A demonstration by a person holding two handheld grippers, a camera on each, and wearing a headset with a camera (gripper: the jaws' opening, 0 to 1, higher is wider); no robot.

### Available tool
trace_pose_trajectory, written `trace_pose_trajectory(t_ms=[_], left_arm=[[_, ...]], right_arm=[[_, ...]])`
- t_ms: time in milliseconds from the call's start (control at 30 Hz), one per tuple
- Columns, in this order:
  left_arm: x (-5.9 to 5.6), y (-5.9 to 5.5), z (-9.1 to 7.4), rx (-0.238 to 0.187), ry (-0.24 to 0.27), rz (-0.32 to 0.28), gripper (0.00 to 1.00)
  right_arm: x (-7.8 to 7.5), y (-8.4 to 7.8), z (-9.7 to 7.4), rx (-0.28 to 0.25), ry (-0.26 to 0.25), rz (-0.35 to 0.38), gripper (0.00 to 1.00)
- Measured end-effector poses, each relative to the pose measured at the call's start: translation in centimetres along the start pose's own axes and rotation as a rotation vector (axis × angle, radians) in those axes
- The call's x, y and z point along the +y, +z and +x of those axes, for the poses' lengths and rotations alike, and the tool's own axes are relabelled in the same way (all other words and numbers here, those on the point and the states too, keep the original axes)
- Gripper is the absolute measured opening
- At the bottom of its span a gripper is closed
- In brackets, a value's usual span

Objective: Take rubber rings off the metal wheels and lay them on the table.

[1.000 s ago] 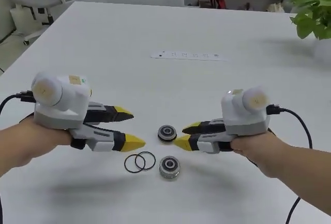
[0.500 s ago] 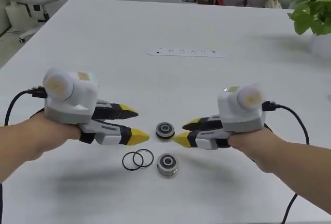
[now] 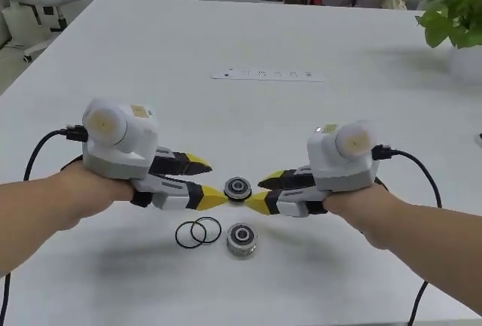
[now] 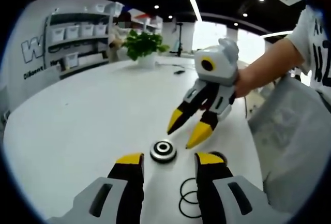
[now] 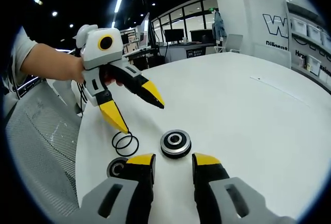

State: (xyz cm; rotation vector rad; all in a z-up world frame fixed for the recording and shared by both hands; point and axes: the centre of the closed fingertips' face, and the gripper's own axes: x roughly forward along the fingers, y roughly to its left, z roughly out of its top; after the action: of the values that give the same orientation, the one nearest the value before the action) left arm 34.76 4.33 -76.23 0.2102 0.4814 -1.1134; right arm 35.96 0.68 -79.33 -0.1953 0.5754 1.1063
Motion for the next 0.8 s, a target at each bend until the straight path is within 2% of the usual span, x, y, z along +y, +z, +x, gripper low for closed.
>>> trace_pose_trajectory(t_ms=[300, 800], left_arm=[[0.0, 0.2, 0.9, 0.007, -0.013, 0.005, 0.36], [0.2, -0.2, 2.3, 0.023, -0.026, -0.002, 0.30]], right_arm=[[0.0, -0.1, 0.1, 0.001, 0.006, 0.001, 0.25], [-0.1, 0.1, 0.5, -0.017, 0.019, 0.021, 0.26]])
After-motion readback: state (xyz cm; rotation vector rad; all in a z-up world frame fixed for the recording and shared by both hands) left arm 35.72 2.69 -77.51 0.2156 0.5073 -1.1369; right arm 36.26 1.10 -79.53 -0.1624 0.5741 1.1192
